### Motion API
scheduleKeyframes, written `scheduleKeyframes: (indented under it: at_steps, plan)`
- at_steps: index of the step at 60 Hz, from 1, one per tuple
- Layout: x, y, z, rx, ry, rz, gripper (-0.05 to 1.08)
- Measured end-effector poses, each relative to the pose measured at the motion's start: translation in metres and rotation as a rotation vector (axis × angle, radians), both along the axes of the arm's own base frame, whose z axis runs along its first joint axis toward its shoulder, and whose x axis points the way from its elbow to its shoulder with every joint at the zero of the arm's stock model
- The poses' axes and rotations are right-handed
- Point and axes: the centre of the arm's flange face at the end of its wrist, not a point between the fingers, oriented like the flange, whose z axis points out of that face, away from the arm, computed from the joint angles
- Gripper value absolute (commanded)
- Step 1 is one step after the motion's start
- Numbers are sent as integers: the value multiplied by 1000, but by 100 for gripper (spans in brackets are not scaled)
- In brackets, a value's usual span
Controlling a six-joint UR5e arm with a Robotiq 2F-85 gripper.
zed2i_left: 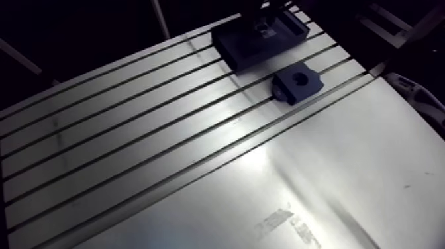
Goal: Pick up the bearing and press it into the housing until flush.
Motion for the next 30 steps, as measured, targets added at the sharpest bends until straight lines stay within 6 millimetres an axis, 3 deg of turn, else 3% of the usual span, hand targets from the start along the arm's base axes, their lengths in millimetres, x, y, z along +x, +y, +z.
scheduleKeyframes:
  at_steps: [30]
  plan:
    - [-1,0,-1,0,0,1,46]
